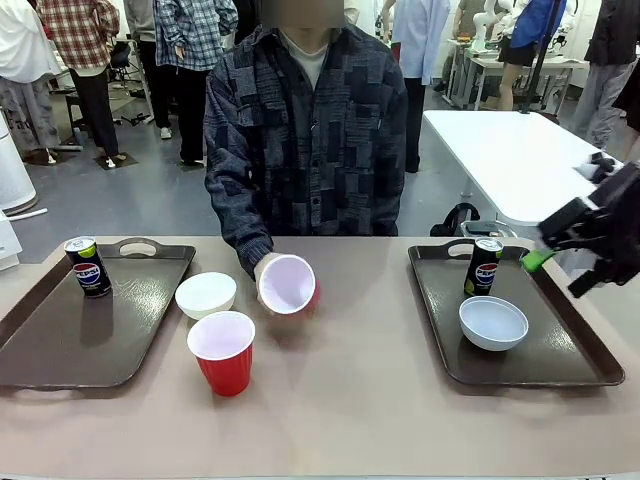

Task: Prepare tableware on both trays.
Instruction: Pick up a Picnic Bowl from the table and place it on a Handle tray.

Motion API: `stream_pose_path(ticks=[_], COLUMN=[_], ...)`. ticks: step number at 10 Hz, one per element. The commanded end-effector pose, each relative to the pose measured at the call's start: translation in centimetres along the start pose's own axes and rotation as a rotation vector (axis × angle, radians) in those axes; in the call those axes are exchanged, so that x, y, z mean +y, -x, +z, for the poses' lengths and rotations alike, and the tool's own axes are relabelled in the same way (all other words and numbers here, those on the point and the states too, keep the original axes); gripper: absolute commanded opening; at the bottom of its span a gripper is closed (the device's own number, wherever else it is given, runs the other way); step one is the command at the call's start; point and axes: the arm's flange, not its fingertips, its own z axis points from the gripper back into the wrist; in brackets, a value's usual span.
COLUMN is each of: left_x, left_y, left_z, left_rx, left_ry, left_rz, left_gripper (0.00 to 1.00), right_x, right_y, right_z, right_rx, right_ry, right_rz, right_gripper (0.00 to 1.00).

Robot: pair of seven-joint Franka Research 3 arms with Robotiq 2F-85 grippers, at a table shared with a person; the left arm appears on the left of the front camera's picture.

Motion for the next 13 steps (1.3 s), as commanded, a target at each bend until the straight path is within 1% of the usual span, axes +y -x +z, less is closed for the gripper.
stream_pose_path(ticks=[1, 3, 4, 5, 7, 8, 10, 11, 12, 13], left_x=[-2.0, -3.6, -4.0, -4.6, -5.8, -6.3, -7.4, -7.7, -7.8, -7.8], left_y=[-1.3, -3.3, -4.0, -4.5, -5.7, -6.5, -7.8, -8.4, -8.9, -9.0], left_z=[-1.3, -3.7, -5.3, -6.7, -10.2, -11.9, -15.9, -17.8, -19.3, -19.7], left_rx=[0.103, 0.238, 0.286, 0.302, 0.281, 0.249, 0.156, 0.141, 0.127, 0.130], left_ry=[-0.089, -0.159, -0.191, -0.220, -0.248, -0.260, -0.329, -0.354, -0.373, -0.385], left_rz=[-0.031, -0.004, 0.010, 0.025, 0.057, 0.070, 0.089, 0.090, 0.096, 0.092], left_gripper=[1.00, 1.00, 1.00, 1.00, 1.00, 1.00, 1.00, 1.00, 1.00, 1.00], right_x=[-3.9, -7.9, -9.4, -10.7, -13.5, -14.3, -14.4, -14.3, -14.3, -14.3], right_y=[1.2, 1.9, 2.2, 2.3, 2.5, 2.4, 2.6, 2.9, 2.9, 2.9], right_z=[3.9, 7.0, 8.3, 9.2, 10.4, 10.4, 9.2, 9.9, 9.9, 9.9], right_rx=[0.002, -0.051, -0.063, -0.063, -0.067, -0.068, -0.035, -0.062, -0.062, -0.062], right_ry=[-0.060, -0.110, -0.123, -0.141, -0.198, -0.214, -0.207, -0.176, -0.176, -0.176], right_rz=[0.015, -0.039, -0.045, -0.051, -0.073, -0.078, -0.060, -0.099, -0.099, -0.099], right_gripper=[1.00, 1.00, 1.00, 1.00, 1.00, 1.00, 1.00, 1.00, 1.00, 1.00])
